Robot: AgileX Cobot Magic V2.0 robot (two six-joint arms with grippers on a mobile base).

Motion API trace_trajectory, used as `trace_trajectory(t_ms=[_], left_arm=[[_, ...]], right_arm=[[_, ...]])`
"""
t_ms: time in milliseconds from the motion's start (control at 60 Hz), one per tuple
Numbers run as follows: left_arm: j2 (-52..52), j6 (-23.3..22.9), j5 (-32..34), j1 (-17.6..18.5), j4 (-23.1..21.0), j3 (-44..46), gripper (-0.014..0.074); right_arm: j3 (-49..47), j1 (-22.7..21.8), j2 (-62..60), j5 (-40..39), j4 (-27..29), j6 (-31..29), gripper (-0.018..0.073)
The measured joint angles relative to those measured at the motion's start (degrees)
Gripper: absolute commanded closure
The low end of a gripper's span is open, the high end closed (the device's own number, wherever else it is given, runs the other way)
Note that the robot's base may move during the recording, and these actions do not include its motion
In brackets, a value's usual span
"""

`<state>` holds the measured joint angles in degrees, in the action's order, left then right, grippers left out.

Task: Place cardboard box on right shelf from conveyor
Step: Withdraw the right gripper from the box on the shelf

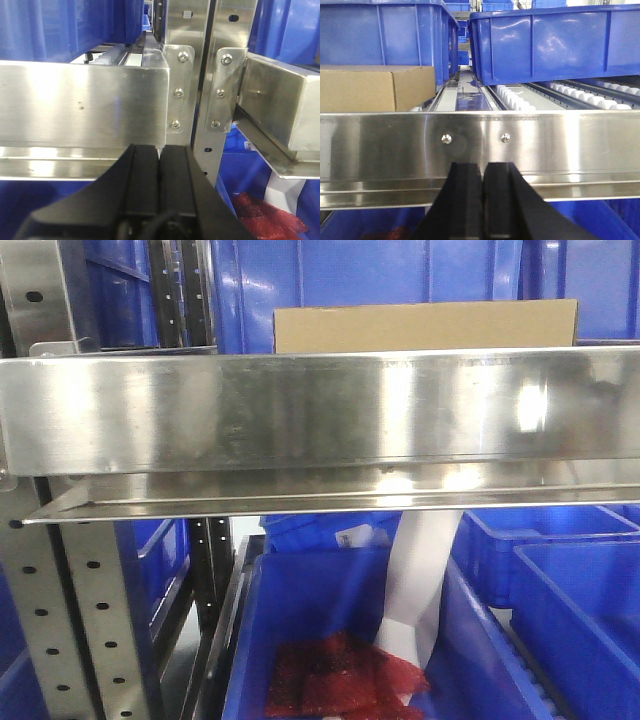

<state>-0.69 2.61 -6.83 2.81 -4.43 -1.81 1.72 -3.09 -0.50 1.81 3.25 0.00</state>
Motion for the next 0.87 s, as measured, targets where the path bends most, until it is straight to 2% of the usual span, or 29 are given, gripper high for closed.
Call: trace_trajectory(t_ms=[867], left_arm=[[0.0,0.0,0.0,0.0,0.0,0.0,0.0713]], right_arm=[[0.0,0.0,0.0,-0.11,0.03,0.0,0.0502]])
